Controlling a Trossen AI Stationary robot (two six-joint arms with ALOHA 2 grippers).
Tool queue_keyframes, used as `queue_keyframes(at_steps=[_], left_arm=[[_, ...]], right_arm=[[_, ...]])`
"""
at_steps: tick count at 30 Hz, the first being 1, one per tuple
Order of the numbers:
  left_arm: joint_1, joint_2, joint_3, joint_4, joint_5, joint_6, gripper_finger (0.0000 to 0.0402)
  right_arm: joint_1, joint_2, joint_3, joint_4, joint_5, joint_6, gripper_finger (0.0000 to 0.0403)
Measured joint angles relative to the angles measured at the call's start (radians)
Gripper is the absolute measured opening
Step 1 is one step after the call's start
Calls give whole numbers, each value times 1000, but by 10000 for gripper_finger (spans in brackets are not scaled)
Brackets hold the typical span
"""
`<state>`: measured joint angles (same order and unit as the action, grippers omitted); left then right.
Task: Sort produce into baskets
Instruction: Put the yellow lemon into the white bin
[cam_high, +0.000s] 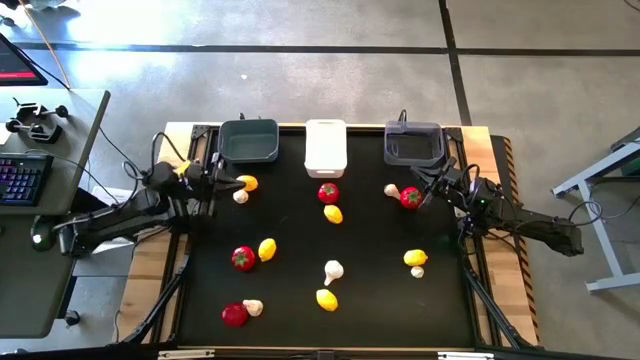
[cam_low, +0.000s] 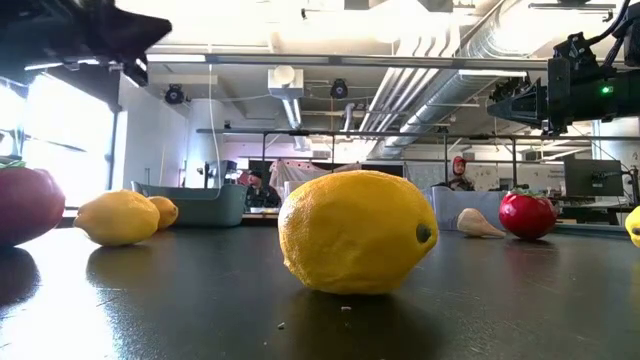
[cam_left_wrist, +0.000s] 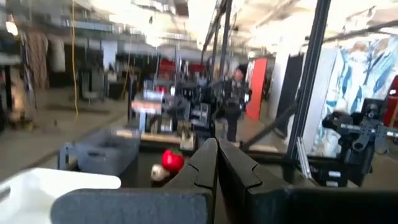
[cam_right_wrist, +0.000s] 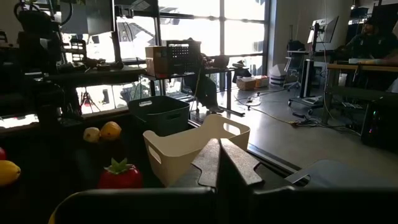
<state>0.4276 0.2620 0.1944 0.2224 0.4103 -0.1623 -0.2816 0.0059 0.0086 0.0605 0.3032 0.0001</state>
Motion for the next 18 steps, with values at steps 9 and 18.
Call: queue_keyframes(at_steps=[9,18], left_arm=[[-4,349,196,-179,52,31,0],[-3,672,476,-537,33,171,0]], right_arm=[[0,0,0,0,0,0,0],[0,0,0,0,0,0,0]])
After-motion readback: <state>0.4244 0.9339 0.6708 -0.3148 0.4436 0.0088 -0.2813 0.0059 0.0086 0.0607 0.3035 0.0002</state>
